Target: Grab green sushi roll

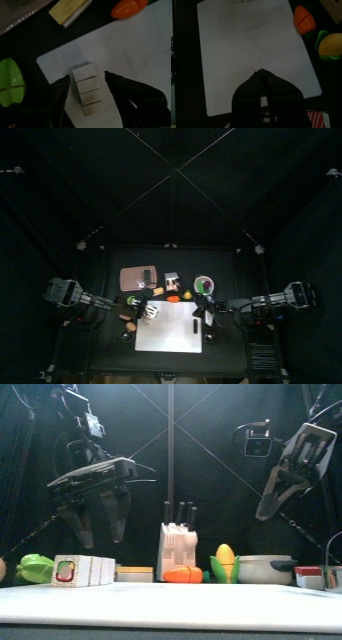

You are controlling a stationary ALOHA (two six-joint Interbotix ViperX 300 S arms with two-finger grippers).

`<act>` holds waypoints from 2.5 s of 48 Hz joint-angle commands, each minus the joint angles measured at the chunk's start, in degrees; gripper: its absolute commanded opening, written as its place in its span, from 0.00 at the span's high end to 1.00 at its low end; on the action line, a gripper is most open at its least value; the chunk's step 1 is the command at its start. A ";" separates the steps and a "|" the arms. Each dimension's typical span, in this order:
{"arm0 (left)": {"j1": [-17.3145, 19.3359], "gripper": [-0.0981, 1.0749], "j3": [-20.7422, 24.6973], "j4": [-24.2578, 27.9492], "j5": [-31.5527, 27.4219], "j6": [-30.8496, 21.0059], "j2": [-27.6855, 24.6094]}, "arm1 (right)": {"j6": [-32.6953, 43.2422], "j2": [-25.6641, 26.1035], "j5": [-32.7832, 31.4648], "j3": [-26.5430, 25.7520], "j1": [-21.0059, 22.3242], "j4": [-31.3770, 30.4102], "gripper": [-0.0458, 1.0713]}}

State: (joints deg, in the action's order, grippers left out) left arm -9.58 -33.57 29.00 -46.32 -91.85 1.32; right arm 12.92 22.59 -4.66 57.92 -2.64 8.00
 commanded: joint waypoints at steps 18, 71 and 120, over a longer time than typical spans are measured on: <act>10.99 0.14 -2.20 22.85 -4.39 0.09 7.47 | -0.09 0.00 0.18 -1.41 0.18 -0.70 0.95; 34.37 0.13 -2.90 3.16 14.41 8.26 4.04 | -0.18 -2.72 0.35 -1.93 0.18 -3.60 0.95; 36.83 0.11 -1.85 -12.30 17.84 18.63 -4.04 | -0.18 -4.22 0.62 -2.29 0.18 -4.48 0.95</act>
State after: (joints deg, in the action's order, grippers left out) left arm 26.81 -36.74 16.88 -28.74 -73.13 -2.64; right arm 12.83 18.02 -4.48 56.95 -2.46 3.52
